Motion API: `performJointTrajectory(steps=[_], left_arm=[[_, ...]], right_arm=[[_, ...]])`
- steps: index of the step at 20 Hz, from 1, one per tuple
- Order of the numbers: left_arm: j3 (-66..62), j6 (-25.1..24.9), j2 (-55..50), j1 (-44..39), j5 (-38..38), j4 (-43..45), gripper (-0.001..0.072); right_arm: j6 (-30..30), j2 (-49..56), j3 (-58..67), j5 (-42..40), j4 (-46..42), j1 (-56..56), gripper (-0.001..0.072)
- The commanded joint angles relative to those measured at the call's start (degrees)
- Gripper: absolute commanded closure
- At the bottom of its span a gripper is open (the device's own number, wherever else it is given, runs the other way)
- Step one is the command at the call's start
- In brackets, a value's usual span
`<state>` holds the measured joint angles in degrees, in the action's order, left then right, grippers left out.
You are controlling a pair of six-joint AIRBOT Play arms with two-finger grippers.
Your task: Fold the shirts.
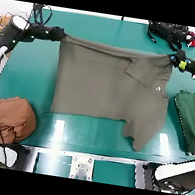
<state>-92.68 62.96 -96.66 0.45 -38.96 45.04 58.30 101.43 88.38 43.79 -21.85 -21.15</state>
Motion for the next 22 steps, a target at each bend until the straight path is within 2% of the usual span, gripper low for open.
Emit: performJointTrajectory(steps=[1,4,8,11,15,21,22], left_arm=[[-1.42,0.22,-0.48,0.92,1.42,0.61,0.0687],[-1.42,2.47,-2.12,0.92,-1.53,5.53,0.0686],[-1.29,7.17,-4.92,0.9,-11.13,14.97,0.0687],[-1.29,7.54,-8.35,0.57,-16.31,15.93,0.0686],[-1.29,9.07,-11.65,-0.42,-21.51,16.46,0.0686],[-1.29,10.71,-12.5,-0.52,-22.91,15.63,0.0686],[-1.29,10.69,-12.5,-0.52,-23.85,14.8,0.0685]], right_arm=[[-0.02,2.75,5.05,-0.7,0.63,1.16,0.0694],[1.81,4.35,4.74,0.35,-2.89,0.92,0.0694],[7.63,4.42,4.31,9.01,-17.88,-2.14,0.0695],[9.22,4.42,2.16,14.62,-27.26,-3.72,0.0695],[8.94,4.44,-3.23,13.62,-28.2,-3.32,0.0695],[8.76,4.44,-5.62,11.58,-28.11,-2.58,0.0694],[8.81,4.39,-5.31,11.85,-28.11,-2.51,0.0659]])
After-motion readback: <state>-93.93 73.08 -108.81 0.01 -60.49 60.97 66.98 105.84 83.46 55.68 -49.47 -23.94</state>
